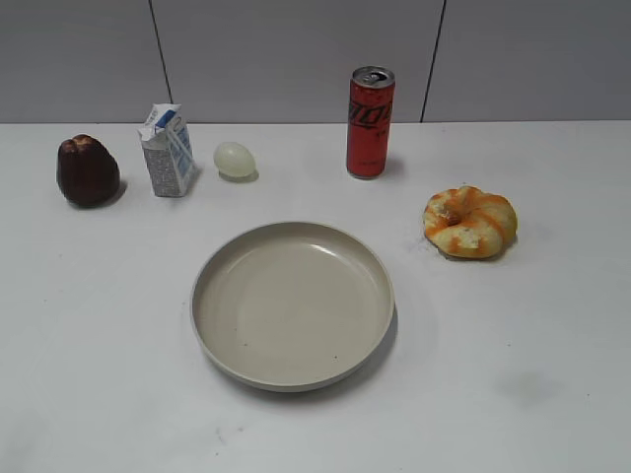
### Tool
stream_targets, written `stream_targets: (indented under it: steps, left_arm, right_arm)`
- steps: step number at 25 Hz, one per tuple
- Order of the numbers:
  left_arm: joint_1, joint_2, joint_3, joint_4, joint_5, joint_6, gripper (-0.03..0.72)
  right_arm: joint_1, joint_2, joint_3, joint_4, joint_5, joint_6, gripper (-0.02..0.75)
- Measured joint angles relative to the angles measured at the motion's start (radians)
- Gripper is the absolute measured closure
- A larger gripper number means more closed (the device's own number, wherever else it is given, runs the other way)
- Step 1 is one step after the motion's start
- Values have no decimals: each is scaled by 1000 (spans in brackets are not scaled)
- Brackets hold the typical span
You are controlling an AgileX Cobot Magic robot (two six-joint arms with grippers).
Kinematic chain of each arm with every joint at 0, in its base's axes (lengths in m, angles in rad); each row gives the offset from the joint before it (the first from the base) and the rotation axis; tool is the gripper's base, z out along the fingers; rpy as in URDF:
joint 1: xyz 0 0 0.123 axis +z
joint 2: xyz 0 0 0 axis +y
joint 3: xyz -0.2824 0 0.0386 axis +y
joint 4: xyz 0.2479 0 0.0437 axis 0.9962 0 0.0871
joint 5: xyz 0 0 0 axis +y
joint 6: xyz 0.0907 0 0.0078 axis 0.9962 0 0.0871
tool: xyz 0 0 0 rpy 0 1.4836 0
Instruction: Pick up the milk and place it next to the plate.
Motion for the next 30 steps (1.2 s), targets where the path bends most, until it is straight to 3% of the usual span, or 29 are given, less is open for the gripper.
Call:
stream_targets:
  steps: [16, 25, 30]
  left_arm:
    - [0, 70, -27, 0, -68, 0, 130]
    - [0, 516, -150, -4, -408, 11, 130]
    - [0, 828, -292, -4, -527, 27, 130]
  right_arm:
    - [0, 0, 0, 0, 0, 0, 241]
    - [0, 0, 0, 0, 0, 0, 241]
    - [0, 0, 0, 1, 0, 0, 241]
